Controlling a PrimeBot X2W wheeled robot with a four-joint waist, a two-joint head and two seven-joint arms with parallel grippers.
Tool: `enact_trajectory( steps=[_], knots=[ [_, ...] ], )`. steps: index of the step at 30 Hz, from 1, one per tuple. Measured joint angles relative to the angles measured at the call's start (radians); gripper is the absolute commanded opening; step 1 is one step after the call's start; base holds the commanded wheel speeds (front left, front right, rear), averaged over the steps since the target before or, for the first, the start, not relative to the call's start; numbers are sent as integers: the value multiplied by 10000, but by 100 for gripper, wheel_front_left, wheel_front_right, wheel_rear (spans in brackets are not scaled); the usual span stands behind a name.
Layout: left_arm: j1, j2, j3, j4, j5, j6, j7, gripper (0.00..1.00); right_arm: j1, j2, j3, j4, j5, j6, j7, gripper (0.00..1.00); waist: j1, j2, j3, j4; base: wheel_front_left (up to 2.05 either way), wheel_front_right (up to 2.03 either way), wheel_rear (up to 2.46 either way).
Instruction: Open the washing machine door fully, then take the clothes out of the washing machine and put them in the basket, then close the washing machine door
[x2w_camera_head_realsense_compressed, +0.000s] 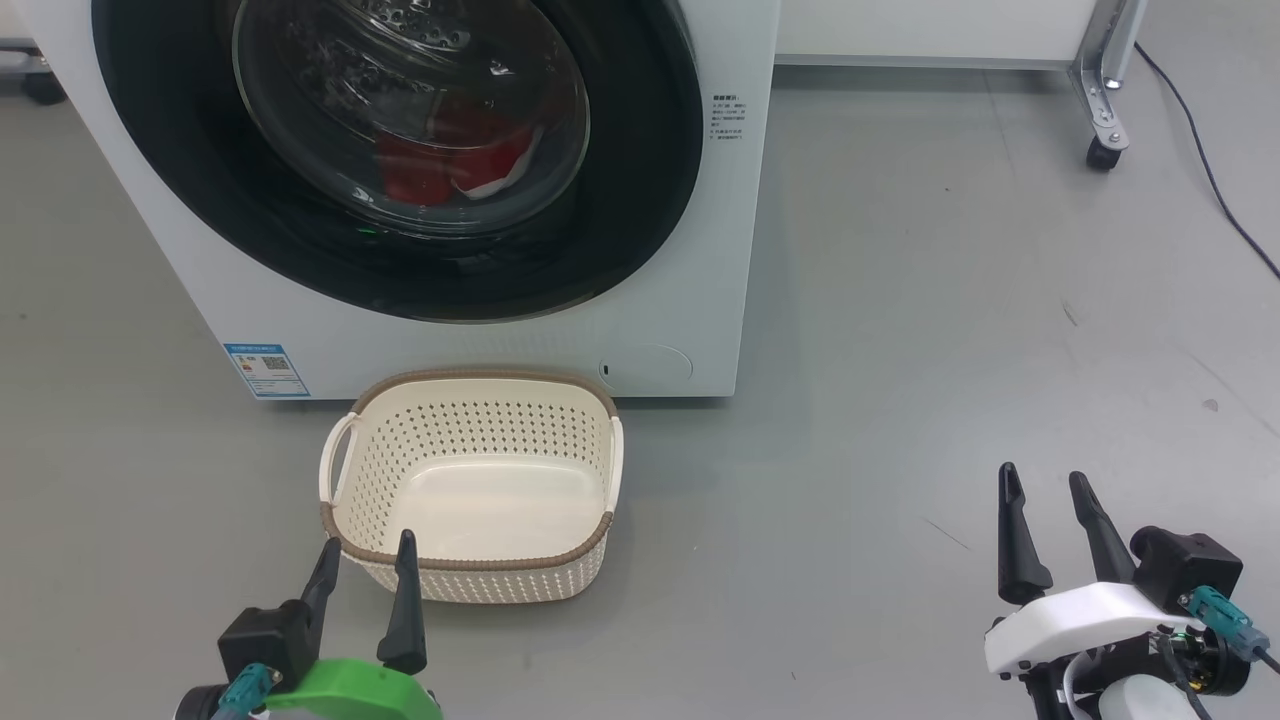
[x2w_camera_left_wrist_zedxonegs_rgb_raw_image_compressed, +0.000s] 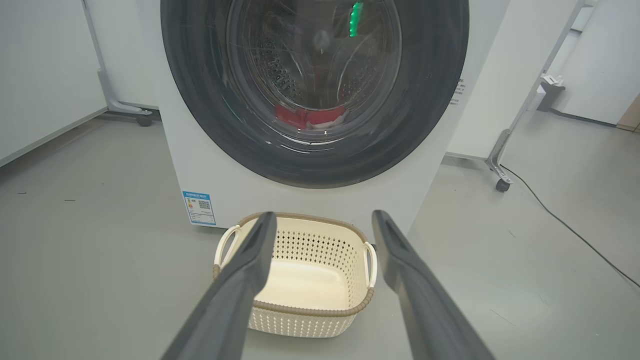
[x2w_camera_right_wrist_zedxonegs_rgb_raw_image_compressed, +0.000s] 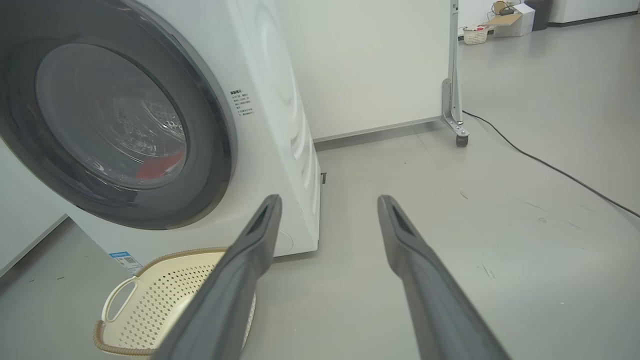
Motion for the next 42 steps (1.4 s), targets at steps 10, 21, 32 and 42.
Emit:
enact_trajectory(
  steps=[10,21,32,42],
  knots=[
    [-10,0,-44,38,-2,4,0,100,-30,42,6,119,-2,-29,-2,100,0,0,-8,-29,0,0,0],
    [-78,0,-61,88,-58,79,0,100,-105,75,2,198,0,-29,-19,100,0,0,19,-28,0,0,0],
    [-180,0,-251,81,-79,81,0,100,-196,86,-136,132,54,2,-48,0,0,0,209,43,0,0,0],
    [-556,2,-514,4,-79,65,0,100,-702,520,-1108,100,2451,433,6,0,0,0,660,325,0,0,0]
  ],
)
